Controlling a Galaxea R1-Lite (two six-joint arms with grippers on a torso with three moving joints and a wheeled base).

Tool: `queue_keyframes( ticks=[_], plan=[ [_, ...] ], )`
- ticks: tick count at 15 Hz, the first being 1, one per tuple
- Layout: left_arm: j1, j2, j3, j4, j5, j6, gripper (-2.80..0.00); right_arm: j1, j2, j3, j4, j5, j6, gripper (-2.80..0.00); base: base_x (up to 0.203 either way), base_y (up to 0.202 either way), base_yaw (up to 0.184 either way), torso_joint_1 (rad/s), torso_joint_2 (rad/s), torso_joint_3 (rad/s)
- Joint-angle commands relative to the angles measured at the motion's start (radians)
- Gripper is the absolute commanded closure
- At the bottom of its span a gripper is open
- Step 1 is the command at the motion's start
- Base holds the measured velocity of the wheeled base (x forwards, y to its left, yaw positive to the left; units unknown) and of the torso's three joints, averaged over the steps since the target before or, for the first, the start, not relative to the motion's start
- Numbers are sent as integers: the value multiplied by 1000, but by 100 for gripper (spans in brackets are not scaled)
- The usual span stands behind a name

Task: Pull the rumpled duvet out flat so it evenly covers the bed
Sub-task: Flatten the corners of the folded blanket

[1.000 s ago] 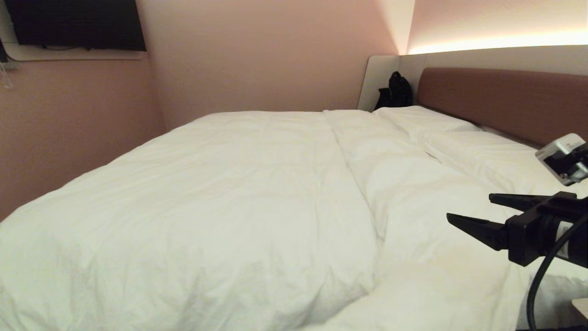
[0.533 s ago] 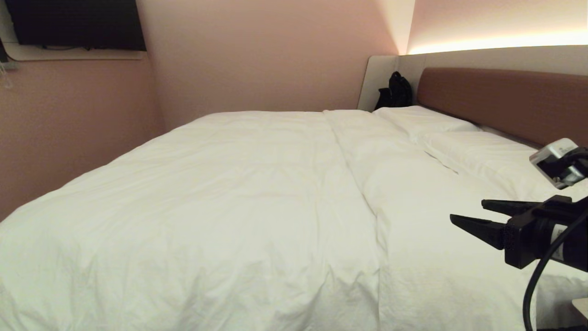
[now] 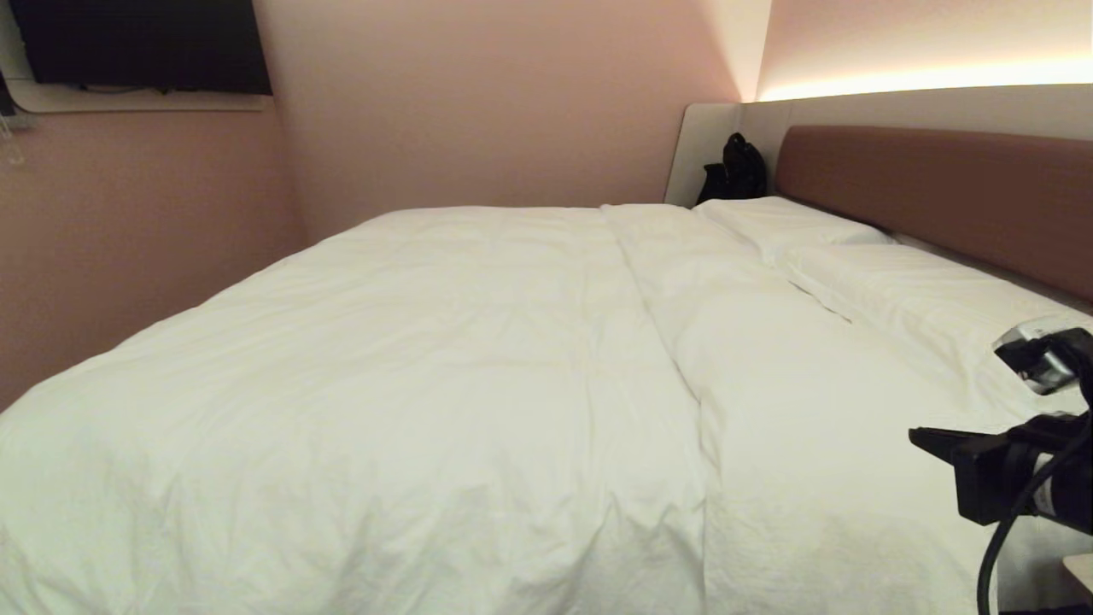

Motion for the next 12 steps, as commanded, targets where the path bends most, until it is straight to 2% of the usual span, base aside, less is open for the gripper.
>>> queue_keyframes(
  ticks=[1,3,6,9,12],
  plan=[
    [0,0,1,0,0,0,0,-130,102,1,-9,36,10,0,0,0,0,0,0,0],
    [0,0,1,0,0,0,0,-192,169,-28,-15,122,12,0,0,0,0,0,0,0],
    [0,0,-1,0,0,0,0,-189,228,-83,-29,123,3,0,0,0,0,0,0,0],
    [0,0,1,0,0,0,0,-157,504,-265,-46,80,-7,0,0,0,0,0,0,0],
    [0,0,-1,0,0,0,0,-67,717,-501,-47,20,-9,0,0,0,0,0,0,0]
  ],
)
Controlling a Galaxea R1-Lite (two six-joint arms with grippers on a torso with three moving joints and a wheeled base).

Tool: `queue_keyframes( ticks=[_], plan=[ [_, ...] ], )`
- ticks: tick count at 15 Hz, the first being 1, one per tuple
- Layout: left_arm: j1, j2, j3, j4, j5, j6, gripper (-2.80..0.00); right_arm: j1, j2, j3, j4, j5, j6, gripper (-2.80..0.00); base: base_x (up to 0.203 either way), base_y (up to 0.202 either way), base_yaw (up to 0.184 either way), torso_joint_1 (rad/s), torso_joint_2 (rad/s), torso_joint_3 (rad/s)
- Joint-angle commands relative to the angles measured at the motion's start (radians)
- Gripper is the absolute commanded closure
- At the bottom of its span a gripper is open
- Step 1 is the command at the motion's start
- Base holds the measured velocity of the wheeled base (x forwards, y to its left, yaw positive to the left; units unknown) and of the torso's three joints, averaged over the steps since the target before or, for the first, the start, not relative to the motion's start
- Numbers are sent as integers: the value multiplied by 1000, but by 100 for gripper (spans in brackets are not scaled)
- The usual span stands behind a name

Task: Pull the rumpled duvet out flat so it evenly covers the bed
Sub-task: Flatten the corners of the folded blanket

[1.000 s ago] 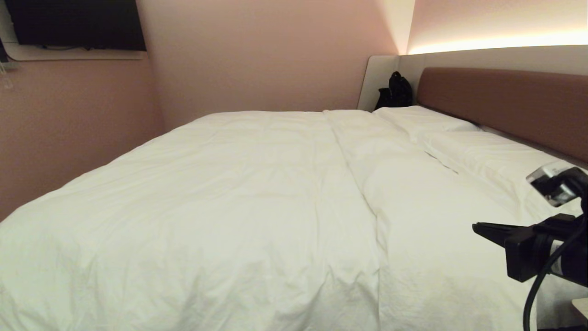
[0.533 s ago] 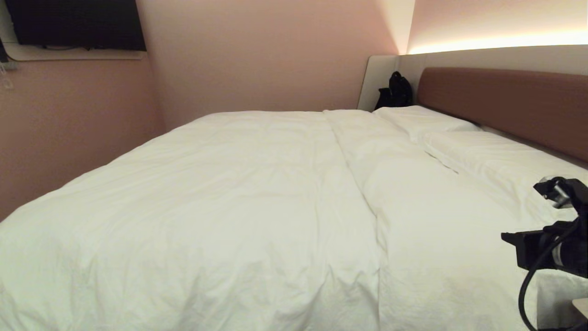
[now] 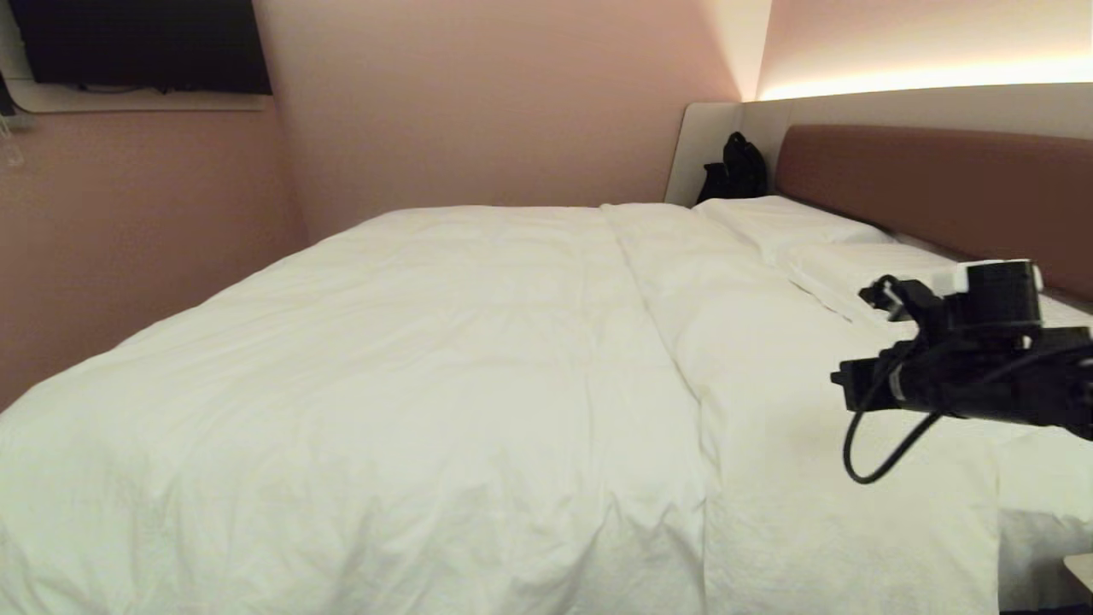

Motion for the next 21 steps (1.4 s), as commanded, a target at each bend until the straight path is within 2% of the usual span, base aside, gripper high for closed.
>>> queue_keyframes(
  ticks=[1,4,6,7,10,12,14,16,21],
  plan=[
    [0,0,1,0,0,0,0,73,206,-136,11,-81,-1,0,0,0,0,0,0,0],
    [0,0,1,0,0,0,0,144,322,-240,32,-166,0,0,0,0,0,0,0,0],
    [0,0,-1,0,0,0,0,187,329,-254,34,-206,5,0,0,0,0,0,0,0],
    [0,0,1,1,0,0,0,214,326,-255,34,-257,7,-280,0,0,0,0,0,0],
    [0,0,1,0,0,0,0,269,320,-256,35,-405,9,-280,0,0,0,0,0,0],
    [0,0,0,0,0,0,0,288,313,-256,35,-440,8,-280,0,0,0,0,0,0],
    [0,0,1,0,0,0,0,340,319,-258,36,-561,2,-280,0,0,0,0,0,0],
    [0,0,1,0,0,0,0,369,355,-262,35,-646,-3,-280,0,0,0,0,0,0],
    [0,0,0,0,0,0,0,377,432,-282,35,-722,-4,-280,0,0,0,0,0,0]
  ],
)
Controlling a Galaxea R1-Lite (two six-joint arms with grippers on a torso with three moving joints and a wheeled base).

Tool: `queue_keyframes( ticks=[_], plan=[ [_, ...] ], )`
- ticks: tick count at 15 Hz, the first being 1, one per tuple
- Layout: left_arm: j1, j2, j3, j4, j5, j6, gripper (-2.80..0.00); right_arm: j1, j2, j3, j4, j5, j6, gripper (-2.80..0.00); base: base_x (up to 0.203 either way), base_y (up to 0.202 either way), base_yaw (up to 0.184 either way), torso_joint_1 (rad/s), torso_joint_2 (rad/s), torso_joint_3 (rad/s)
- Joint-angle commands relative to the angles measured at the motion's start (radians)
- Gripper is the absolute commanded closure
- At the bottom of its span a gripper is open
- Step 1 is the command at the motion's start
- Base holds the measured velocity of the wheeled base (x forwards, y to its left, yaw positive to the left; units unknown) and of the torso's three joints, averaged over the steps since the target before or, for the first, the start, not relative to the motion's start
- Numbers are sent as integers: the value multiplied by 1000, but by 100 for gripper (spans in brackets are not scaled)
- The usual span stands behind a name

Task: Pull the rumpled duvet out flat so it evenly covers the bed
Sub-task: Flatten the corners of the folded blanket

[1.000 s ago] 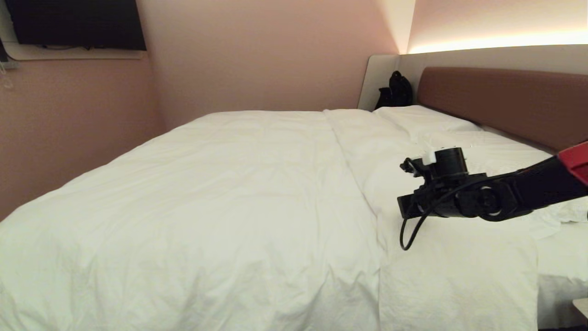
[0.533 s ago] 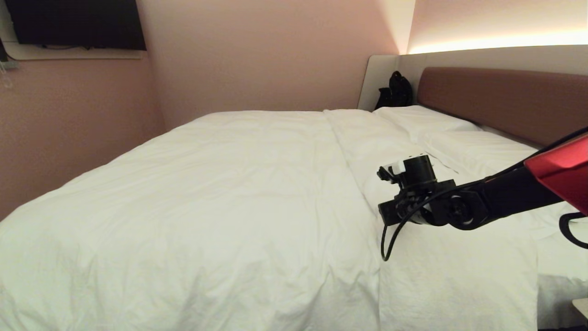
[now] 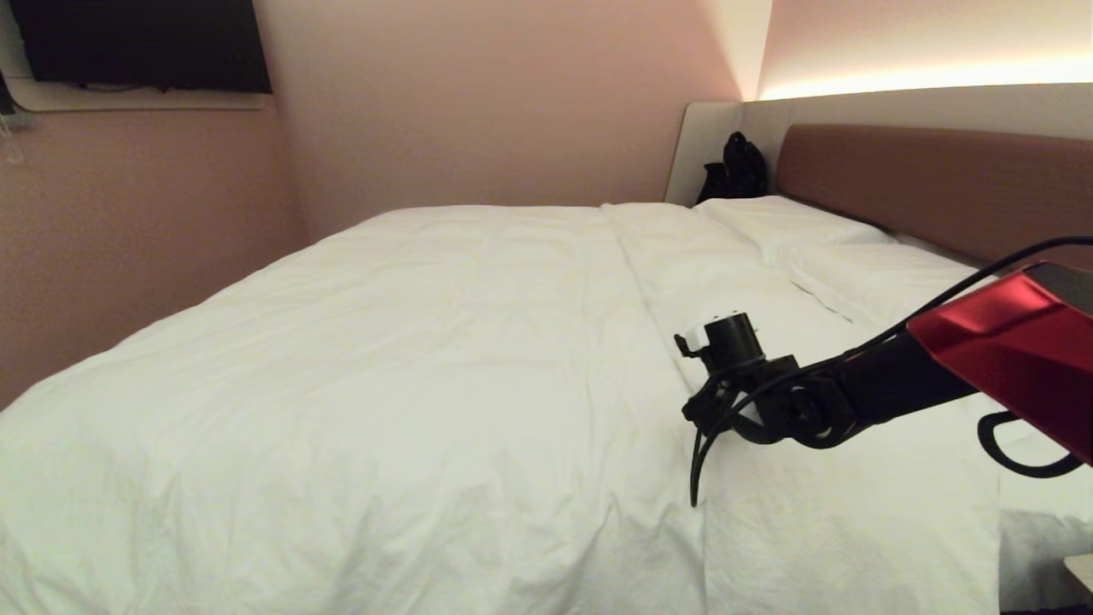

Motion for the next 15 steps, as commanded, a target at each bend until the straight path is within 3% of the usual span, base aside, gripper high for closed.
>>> queue_keyframes(
  ticks=[1,15],
  plan=[
    [0,0,0,0,0,0,0,2,52,-4,-2,-125,5,-280,0,0,0,0,0,0],
    [0,0,0,0,0,0,0,46,121,-1,-9,-145,15,-280,0,0,0,0,0,0]
  ],
)
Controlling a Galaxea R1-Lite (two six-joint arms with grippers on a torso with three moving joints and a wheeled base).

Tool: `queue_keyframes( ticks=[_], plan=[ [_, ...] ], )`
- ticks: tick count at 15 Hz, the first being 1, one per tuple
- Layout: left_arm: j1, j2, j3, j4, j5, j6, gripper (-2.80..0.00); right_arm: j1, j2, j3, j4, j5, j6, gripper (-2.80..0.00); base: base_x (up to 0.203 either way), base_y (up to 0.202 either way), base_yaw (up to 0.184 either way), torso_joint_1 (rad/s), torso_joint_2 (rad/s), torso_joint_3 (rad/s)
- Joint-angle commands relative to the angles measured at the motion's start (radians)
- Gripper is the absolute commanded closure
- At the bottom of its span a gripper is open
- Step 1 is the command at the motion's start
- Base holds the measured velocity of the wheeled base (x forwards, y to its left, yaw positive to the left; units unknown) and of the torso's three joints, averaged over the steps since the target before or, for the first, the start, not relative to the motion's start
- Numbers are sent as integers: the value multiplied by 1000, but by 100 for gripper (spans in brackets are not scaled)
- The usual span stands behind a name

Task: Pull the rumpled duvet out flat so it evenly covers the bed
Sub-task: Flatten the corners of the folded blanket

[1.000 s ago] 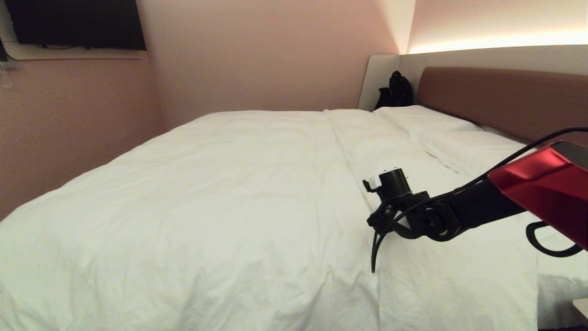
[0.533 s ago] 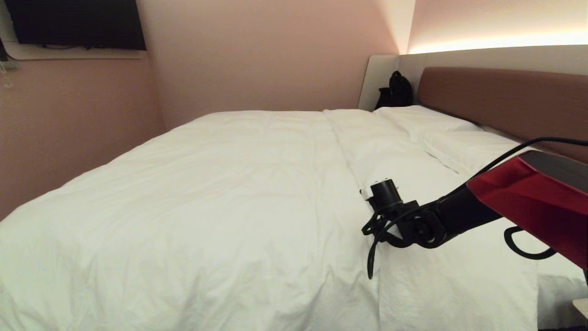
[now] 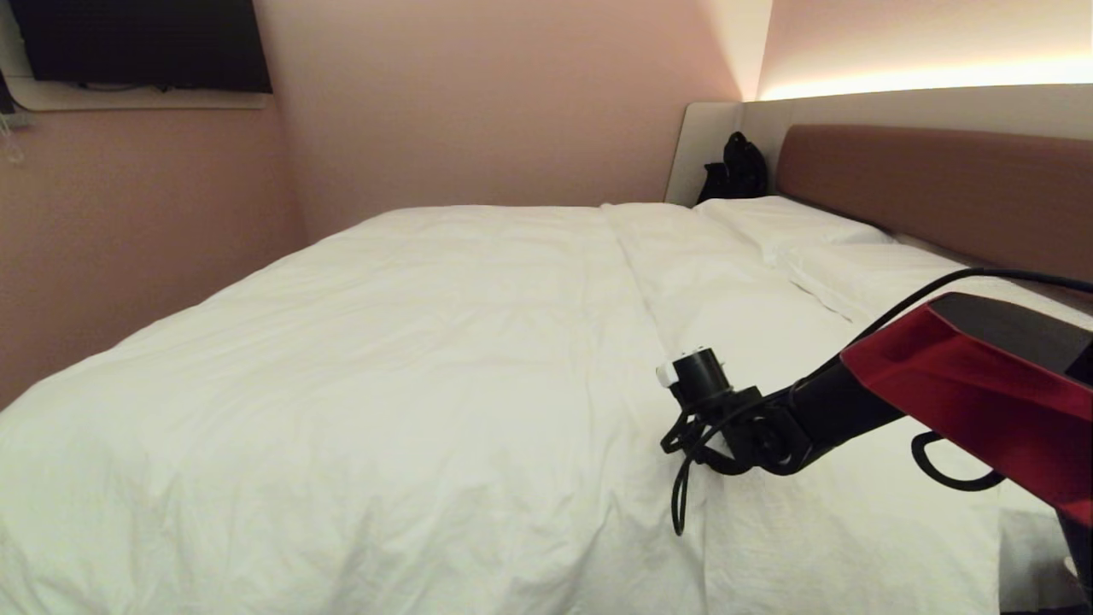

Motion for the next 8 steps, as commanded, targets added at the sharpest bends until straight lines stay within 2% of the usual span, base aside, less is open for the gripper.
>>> queue_keyframes(
  ticks=[1,5,6,8],
  plan=[
    [0,0,1,0,0,0,0,11,19,-2,-3,-7,-1,-280,0,0,0,0,0,0],
    [0,0,1,0,0,0,0,32,35,-11,-2,-35,10,-280,0,0,0,0,0,0],
    [0,0,1,0,0,0,0,31,52,-17,-3,-87,12,-280,0,0,0,0,0,0],
    [0,0,0,0,0,0,0,31,50,-22,-3,-105,12,-280,0,0,0,0,0,0]
  ],
)
